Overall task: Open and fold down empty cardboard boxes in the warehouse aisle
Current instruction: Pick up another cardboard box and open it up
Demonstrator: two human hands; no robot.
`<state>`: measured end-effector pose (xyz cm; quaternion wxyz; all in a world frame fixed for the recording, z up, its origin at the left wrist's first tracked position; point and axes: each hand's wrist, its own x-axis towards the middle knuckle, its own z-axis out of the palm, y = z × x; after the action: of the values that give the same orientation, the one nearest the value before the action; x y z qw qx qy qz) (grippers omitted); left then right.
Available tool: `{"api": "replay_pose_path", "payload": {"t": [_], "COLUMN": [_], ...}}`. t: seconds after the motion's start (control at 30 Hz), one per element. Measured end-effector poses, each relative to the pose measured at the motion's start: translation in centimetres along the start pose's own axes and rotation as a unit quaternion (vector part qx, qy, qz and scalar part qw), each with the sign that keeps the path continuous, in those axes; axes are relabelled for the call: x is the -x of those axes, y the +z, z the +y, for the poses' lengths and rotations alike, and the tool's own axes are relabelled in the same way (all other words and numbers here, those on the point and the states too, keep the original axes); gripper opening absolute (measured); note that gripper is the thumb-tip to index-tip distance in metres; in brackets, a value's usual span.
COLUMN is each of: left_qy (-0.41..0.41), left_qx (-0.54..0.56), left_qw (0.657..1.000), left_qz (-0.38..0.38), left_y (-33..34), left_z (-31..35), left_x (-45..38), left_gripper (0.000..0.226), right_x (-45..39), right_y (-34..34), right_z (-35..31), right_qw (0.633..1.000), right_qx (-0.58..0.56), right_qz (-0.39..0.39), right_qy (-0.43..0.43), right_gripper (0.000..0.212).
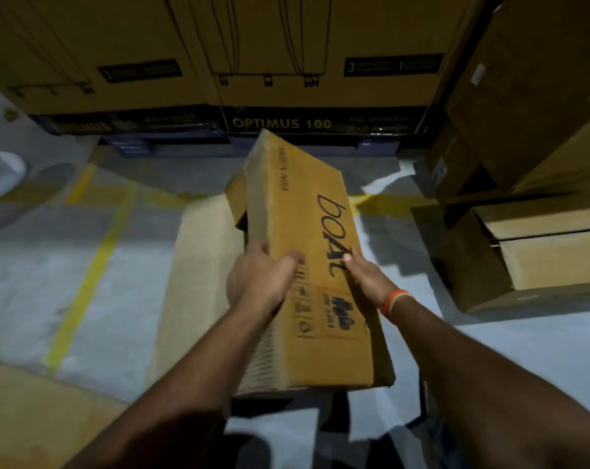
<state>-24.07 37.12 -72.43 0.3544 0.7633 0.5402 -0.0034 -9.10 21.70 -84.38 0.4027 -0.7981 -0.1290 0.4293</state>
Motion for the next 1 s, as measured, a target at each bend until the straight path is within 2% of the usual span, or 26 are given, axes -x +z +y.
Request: {"api": "replay_pose_path", "payload": {"t": [0.1, 0.17, 0.2, 0.23, 0.3, 0.37, 0.43, 0.6, 0.7, 0.83, 0.9, 1.0], "left_qy": [0.063, 0.081, 0.093, 0.109, 0.128, 0.14, 0.143, 0.162, 0.166, 0.19, 0.164, 0.081], "left_qx": [0.092, 0.006, -0.068, -0.133, -0.187, -0.206, -0.231, -0.271, -0.339, -0.392, -0.4, -0.356], "left_qw": [0.977, 0.961, 0.954, 0.949, 0.944, 0.939, 0.934, 0.922, 0.901, 0.886, 0.893, 0.922], "left_qz": [-0.181, -0.263, -0.276, -0.266, -0.24, -0.236, -0.23, -0.225, -0.212, -0.16, -0.125, -0.129], "left_y": [1.3, 3.2, 3.9, 4.5, 5.2, 5.9, 6.1, 6.1, 6.0, 5.6, 5.6, 5.6], "left_z": [-0.6, -1.7, -2.2, -2.8, -3.5, -3.9, -4.0, -3.9, -4.5, -5.6, -6.0, -6.6], "left_x": [0.3, -0.7, -1.2, -1.7, -2.1, -2.4, -2.1, -2.0, -2.1, -2.2, -2.4, -2.8], "left_gripper": [0.07, 0.083, 0.088, 0.092, 0.092, 0.09, 0.088, 0.086, 0.086, 0.085, 0.085, 0.092], "right_x": [0.8, 2.0, 2.6, 2.9, 3.4, 3.6, 4.0, 3.6, 3.5, 3.7, 4.0, 4.9], "right_y": [-1.0, -2.3, -2.9, -3.2, -3.3, -2.3, -0.6, 6.0, 7.8, 7.5, 7.3, 6.9], "right_z": [-0.5, -0.6, -0.7, -0.6, -0.7, -1.0, -2.3, -4.2, -3.9, -2.7, -2.8, -4.5], "right_qw": [0.996, 0.993, 0.994, 0.996, 0.984, 0.948, 0.921, 0.843, 0.821, 0.719, 0.705, 0.701], "right_qx": [0.0, -0.026, -0.013, 0.027, 0.164, 0.299, 0.355, 0.462, 0.516, 0.673, 0.7, 0.71], "right_qz": [0.056, 0.048, 0.044, 0.046, 0.064, 0.086, 0.075, -0.035, -0.066, -0.106, -0.074, 0.038], "right_qy": [0.065, 0.103, 0.101, 0.077, 0.003, -0.071, -0.14, -0.272, -0.235, -0.139, -0.092, -0.054], "right_gripper": [0.086, 0.088, 0.094, 0.097, 0.078, 0.063, 0.063, 0.073, 0.077, 0.07, 0.068, 0.068]}}
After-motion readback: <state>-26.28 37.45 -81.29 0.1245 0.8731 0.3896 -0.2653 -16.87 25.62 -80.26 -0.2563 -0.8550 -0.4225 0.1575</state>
